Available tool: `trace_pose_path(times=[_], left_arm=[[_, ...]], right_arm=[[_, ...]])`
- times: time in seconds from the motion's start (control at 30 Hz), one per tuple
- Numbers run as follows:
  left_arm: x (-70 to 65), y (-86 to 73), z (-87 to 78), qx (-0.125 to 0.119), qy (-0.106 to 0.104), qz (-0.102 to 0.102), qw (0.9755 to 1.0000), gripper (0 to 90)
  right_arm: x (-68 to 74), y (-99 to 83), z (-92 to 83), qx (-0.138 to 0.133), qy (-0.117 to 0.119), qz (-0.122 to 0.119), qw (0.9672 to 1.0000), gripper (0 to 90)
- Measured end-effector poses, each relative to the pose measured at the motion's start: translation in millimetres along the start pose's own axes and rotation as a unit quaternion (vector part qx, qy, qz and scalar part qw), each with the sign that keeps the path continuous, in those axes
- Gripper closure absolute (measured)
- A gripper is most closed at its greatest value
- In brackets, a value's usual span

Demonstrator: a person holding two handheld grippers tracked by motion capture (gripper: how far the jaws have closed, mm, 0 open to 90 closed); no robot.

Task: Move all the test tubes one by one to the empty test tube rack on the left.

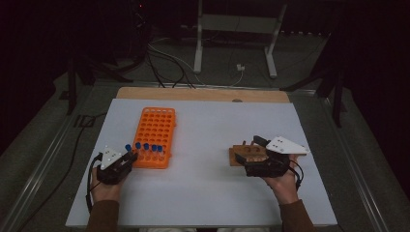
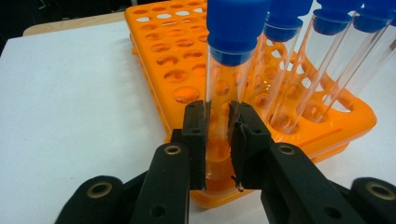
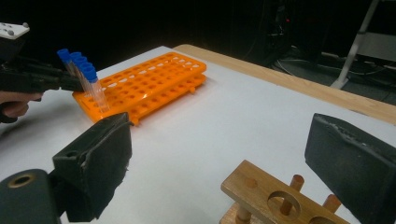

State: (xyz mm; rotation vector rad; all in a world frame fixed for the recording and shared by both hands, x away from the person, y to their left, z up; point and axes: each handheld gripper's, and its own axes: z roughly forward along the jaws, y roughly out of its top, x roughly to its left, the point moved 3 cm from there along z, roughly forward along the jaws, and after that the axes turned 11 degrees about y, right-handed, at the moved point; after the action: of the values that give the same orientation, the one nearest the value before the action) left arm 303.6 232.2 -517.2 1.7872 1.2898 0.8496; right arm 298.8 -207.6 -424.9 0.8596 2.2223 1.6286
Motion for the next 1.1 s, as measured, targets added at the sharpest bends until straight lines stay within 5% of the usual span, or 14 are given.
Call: trace_pose_path(times=[0.07,0.3,0.53,0.77,1.1], left_arm=[[1.0,0.1,-0.3,0.0,-0.012,-0.011,0.9999,74.1],[6.8,-0.5,-1.9,0.013,-0.002,-0.026,0.9996,52.2],[8.0,4.8,-10.8,-0.002,0.009,-0.045,0.999,28.5],[5.7,13.8,-23.0,-0.019,-0.012,-0.05,0.9985,6.8],[2.3,20.4,-44.0,-0.05,-0.022,-0.034,0.998,0.6]], right_arm=[[-1.2,-0.2,-0.6,0.0,-0.002,0.001,1.0,7.7],[-9.3,-3.2,-4.0,-0.004,-0.01,0.009,0.9999,7.7],[-19.7,-12.2,-10.9,-0.004,-0.029,0.015,0.9995,7.6],[-28.2,-22.9,-22.3,-0.01,-0.044,0.022,0.9987,7.6],[-33.1,-48.3,-44.7,-0.024,-0.072,0.025,0.9968,7.2]])
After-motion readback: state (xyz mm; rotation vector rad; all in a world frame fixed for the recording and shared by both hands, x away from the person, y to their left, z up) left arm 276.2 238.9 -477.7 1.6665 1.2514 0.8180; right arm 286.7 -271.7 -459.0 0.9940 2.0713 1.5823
